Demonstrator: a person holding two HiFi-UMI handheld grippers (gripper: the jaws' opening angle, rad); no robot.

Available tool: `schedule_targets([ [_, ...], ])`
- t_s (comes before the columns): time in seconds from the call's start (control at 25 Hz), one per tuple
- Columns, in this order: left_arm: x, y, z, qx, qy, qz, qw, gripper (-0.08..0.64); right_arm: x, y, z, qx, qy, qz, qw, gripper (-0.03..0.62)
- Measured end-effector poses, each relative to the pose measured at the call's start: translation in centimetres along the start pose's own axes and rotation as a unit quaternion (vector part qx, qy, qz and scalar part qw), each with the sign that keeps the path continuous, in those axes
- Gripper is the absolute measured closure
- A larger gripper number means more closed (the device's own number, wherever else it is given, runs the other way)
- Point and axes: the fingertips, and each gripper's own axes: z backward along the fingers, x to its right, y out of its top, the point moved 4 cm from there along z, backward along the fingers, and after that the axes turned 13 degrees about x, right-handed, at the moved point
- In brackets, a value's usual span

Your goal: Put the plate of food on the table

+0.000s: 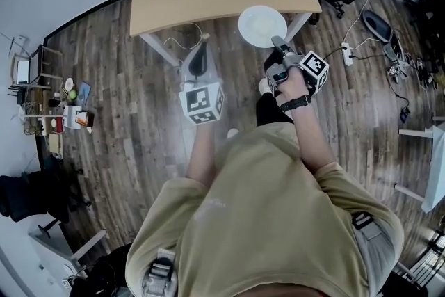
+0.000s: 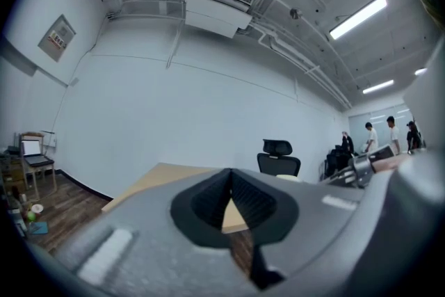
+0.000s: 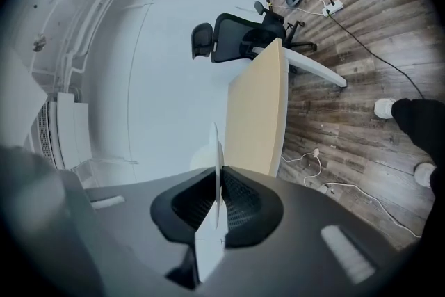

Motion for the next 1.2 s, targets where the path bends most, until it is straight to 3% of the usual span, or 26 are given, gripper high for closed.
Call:
schedule_targets([
  [0.28,0.0,-2.1,-9.0,-0.012,0.021,0.006,0.9997,0.560,0.3,3.4,-9.7,-0.039,-0.001,0.002,0.999,0.568],
  [0.56,2.7,-3.5,-21.1,-0.011,0.026,0.006,0.9996,0.560,-1.0,9.3,-20.9,-0.073,-0.001,-0.002,0.997,0.561],
  [0.76,3.6,-4.6,-28.2,-0.007,0.044,0.006,0.9990,0.560,-2.1,12.8,-27.5,-0.113,0.021,0.023,0.993,0.568],
  [1.2,6.5,-9.5,-37.6,-0.048,0.048,0.003,0.9977,0.561,1.2,17.3,-35.6,-0.151,-0.008,-0.016,0.988,0.555],
])
